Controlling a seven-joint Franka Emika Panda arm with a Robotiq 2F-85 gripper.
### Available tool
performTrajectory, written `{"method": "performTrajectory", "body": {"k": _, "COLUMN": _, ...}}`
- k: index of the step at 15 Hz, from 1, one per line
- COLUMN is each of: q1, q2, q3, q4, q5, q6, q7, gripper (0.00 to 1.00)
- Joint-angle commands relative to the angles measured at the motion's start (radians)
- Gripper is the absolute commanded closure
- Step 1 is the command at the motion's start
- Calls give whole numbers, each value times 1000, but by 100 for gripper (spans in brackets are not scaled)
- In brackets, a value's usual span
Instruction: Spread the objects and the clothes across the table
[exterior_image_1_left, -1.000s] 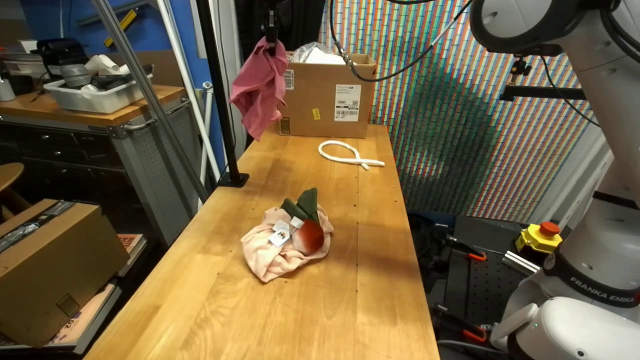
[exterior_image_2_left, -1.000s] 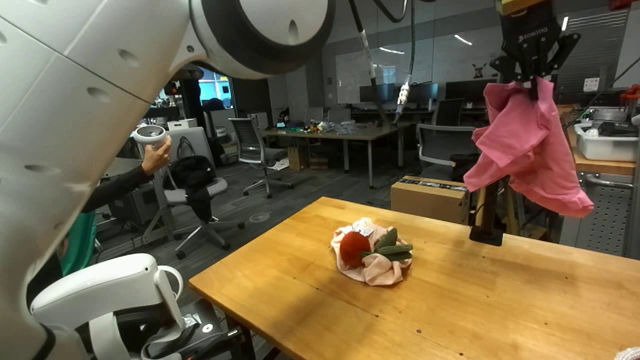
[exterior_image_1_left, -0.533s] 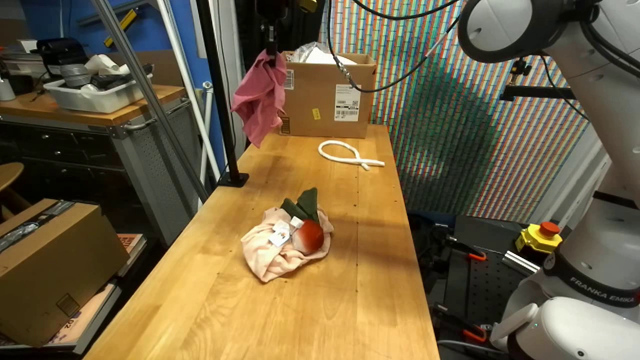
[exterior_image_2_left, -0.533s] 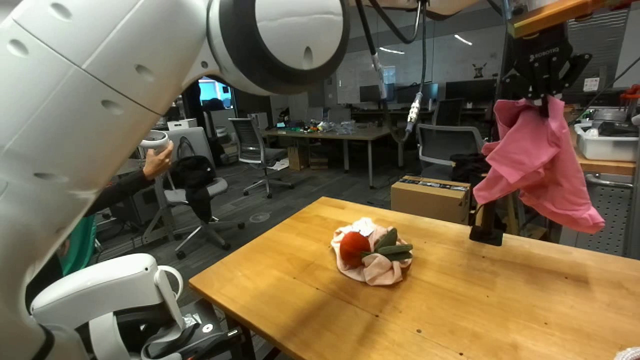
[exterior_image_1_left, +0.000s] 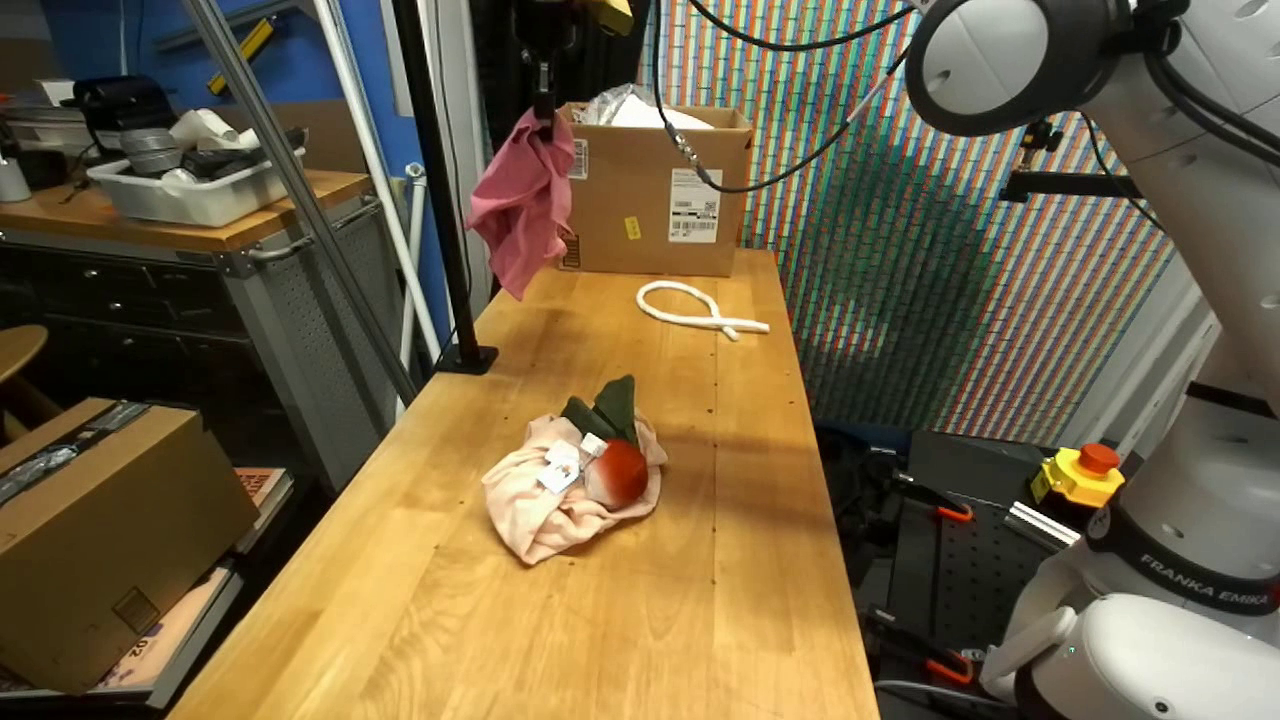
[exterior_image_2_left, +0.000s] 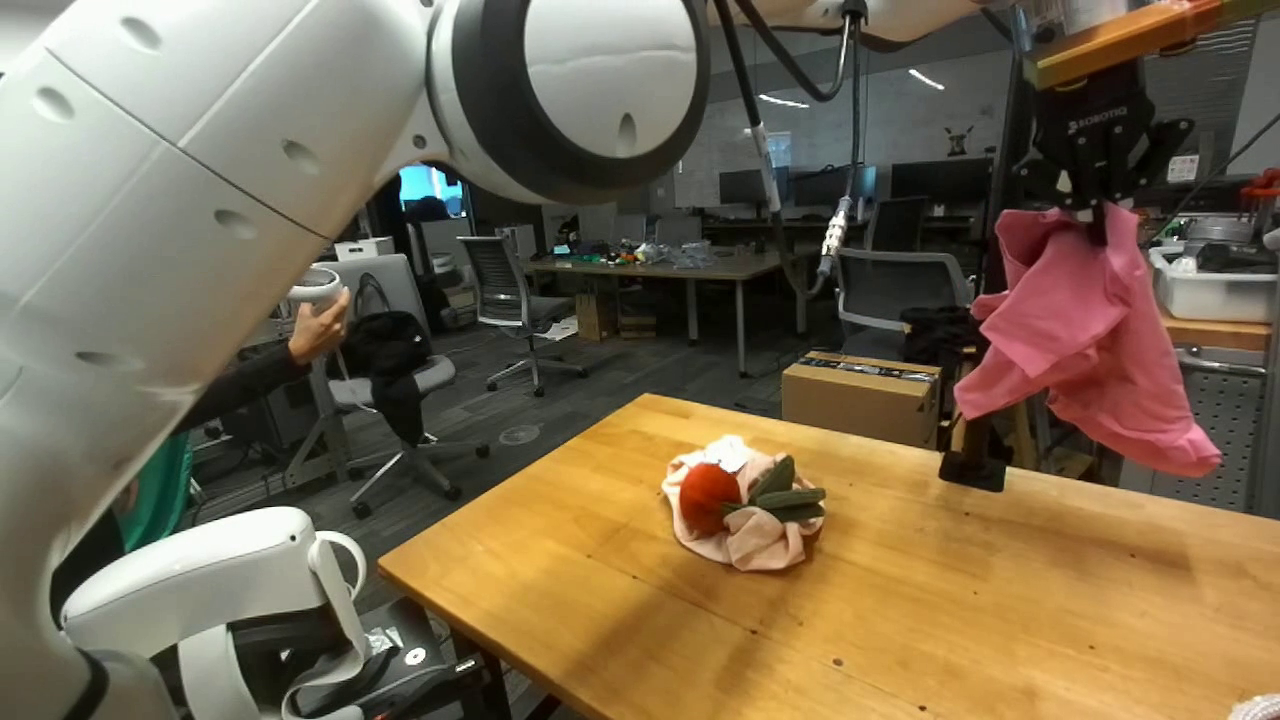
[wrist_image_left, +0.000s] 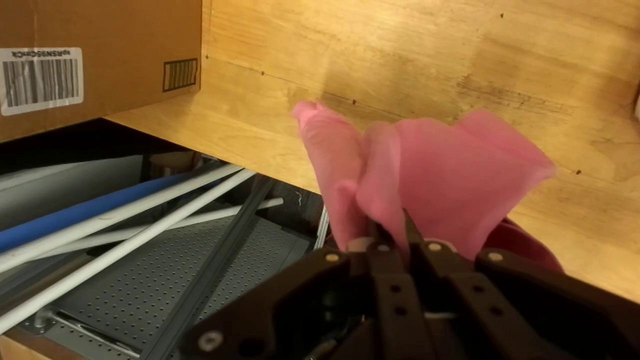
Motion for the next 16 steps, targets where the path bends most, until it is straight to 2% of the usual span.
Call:
{"method": "performTrajectory", "body": {"k": 1, "q1": 5, "q2": 37, "q3": -9, "q4": 65, "q5": -13, "q6": 7, "q7": -5, "gripper": 94}}
{"method": "performTrajectory", "body": {"k": 2, "q1": 5, "q2": 37, "q3": -11, "q4": 64, "q5": -16, "q6": 6, "q7": -3, "gripper": 70}}
{"method": "performTrajectory", "body": {"k": 4, "q1": 7, "q2": 36, "q3": -14, "q4": 61, "q5": -26, "q6": 9, "q7": -7, "gripper": 65}}
{"method": "performTrajectory", "body": {"k": 10, "q1": 13, "q2": 22, "q3": -15, "q4": 45, "q5": -59, "q6": 4, "q7": -11, "gripper": 19}}
{"method": "performTrajectory", "body": {"k": 12, "q1": 28, "q2": 5, "q3": -25, "q4": 27, "q5": -79, "q6": -37, "q7": 7, "gripper": 3}}
{"method": "performTrajectory", "body": {"k": 16, "q1": 78, "q2": -48, "q3": -48, "q4": -30, "q5": -140, "q6": -219, "q7": 52, "gripper": 0}}
